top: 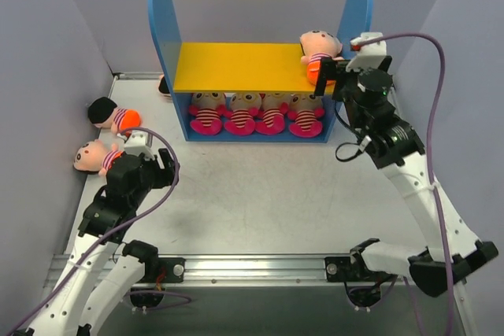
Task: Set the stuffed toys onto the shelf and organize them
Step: Grab a stuffed toy with the left arm
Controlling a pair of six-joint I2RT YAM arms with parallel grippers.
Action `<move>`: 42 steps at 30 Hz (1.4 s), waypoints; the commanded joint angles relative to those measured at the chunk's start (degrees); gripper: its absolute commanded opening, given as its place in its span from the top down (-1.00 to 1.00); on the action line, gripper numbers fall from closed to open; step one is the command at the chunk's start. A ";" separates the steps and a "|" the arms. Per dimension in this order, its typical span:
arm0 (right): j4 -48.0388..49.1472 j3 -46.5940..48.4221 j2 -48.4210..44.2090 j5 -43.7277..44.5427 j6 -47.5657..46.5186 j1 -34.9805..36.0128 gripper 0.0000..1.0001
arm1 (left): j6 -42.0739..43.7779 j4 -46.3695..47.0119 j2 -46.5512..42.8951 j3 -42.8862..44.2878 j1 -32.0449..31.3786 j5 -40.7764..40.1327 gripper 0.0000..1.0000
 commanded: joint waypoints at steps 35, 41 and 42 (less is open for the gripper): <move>0.96 -34.25 -38.52 -5.40 8.10 4.92 -0.99 | -26.15 26.08 30.64 -3.01 45.75 -2.42 -0.60; 1.31 -35.48 -38.35 -6.27 7.48 5.98 -0.99 | -23.78 32.17 37.58 -2.23 52.88 2.42 -0.64; 1.32 -35.57 -38.26 -6.45 7.48 5.98 -0.99 | -22.73 32.53 38.63 -2.05 53.23 2.68 -0.66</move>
